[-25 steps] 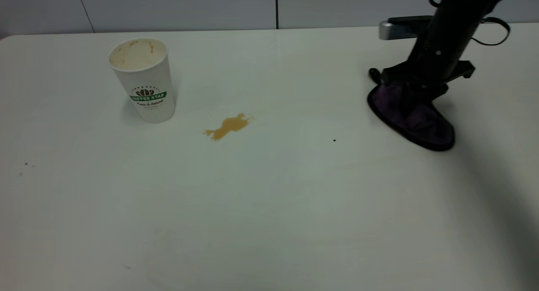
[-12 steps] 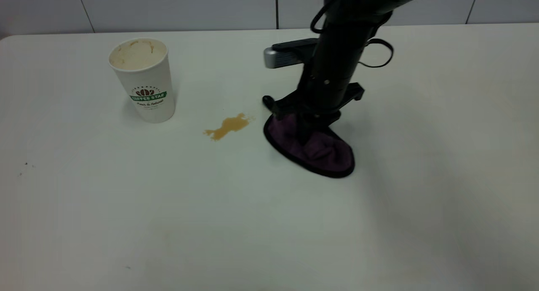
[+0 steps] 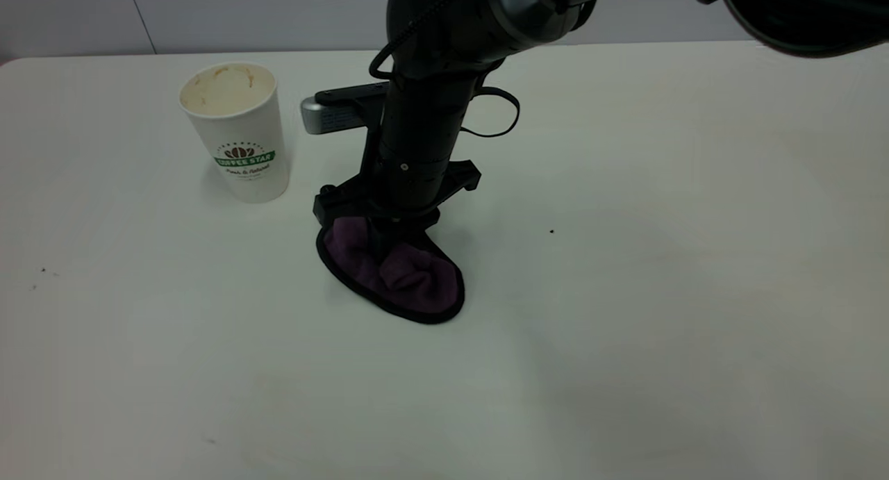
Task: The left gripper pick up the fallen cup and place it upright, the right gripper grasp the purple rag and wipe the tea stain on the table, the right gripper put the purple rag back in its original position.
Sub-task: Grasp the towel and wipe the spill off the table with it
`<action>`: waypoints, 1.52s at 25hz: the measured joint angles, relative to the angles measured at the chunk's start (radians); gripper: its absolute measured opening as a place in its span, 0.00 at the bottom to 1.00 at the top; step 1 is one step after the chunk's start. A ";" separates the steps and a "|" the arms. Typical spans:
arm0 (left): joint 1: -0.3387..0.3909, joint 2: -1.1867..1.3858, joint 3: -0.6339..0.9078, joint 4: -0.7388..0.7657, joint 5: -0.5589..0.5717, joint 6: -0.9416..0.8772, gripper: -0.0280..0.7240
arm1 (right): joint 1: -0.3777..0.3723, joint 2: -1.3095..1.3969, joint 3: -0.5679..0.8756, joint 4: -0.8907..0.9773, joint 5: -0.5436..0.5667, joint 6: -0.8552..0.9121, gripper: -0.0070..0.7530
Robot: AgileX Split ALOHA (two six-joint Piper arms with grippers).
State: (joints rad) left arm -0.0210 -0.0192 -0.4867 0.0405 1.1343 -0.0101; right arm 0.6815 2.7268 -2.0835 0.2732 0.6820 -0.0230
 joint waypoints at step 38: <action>0.000 0.000 0.000 0.003 0.000 0.001 0.76 | -0.073 0.137 -0.186 -0.031 -0.240 0.076 0.12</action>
State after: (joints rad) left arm -0.0210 -0.0192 -0.4867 0.0432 1.1343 -0.0090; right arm 0.6084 2.8640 -2.2696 0.2427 0.4421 0.0530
